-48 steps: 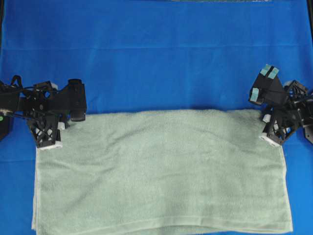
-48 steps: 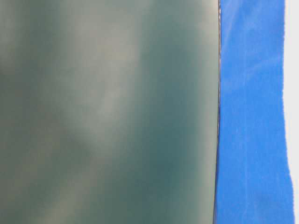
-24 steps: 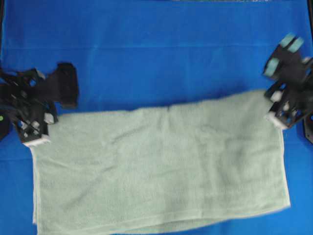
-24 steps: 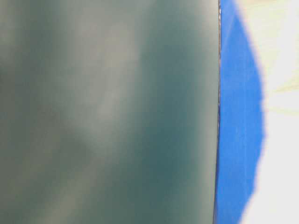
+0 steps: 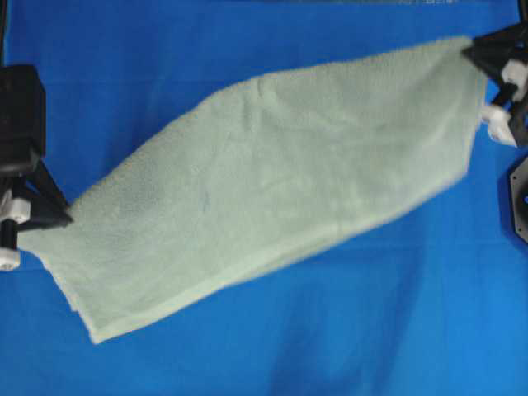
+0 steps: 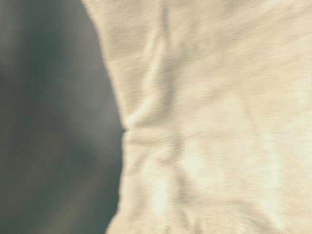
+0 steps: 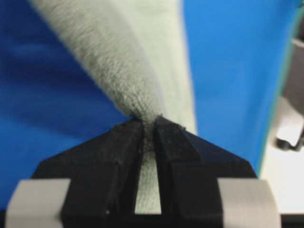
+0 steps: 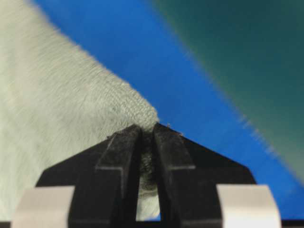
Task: Fold a bath towel.
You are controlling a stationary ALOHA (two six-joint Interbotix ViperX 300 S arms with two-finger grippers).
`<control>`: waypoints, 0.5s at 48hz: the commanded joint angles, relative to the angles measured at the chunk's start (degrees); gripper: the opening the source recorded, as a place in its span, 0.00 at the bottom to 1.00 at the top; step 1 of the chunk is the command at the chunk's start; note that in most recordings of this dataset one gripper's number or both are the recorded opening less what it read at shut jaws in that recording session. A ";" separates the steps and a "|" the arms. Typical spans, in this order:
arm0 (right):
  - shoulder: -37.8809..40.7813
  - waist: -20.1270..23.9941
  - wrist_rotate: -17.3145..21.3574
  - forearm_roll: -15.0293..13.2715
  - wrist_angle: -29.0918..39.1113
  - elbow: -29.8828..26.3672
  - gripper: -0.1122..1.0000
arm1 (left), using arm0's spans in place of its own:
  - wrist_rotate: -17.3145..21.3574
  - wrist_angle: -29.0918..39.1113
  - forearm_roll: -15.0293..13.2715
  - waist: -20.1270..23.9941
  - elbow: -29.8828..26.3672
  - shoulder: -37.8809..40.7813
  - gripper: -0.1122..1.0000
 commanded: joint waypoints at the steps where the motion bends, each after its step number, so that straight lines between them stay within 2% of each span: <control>1: 1.93 -3.43 -0.26 -1.76 -1.32 -2.02 0.21 | -0.79 -1.85 0.00 -2.02 -2.99 1.32 0.16; 4: 3.08 -4.92 -0.26 -1.67 -2.02 -2.02 0.21 | -1.85 -2.81 0.00 -2.99 -3.96 2.29 0.16; 9: 3.52 -4.92 -0.18 -1.67 -1.93 -2.55 0.21 | -4.13 -4.48 0.00 -4.75 -5.80 3.96 0.16; 13: 1.67 -3.87 -0.09 0.00 -0.35 -3.25 0.21 | -5.54 -6.06 0.00 -7.29 -7.73 5.45 0.16; 16: -1.05 -1.49 0.18 2.11 2.02 -3.87 0.21 | -6.24 -8.00 0.09 -9.93 -9.67 6.94 0.16; 24: -7.12 7.38 1.76 5.45 10.11 -5.54 0.21 | -6.68 -11.60 0.18 -15.56 -14.85 11.51 0.16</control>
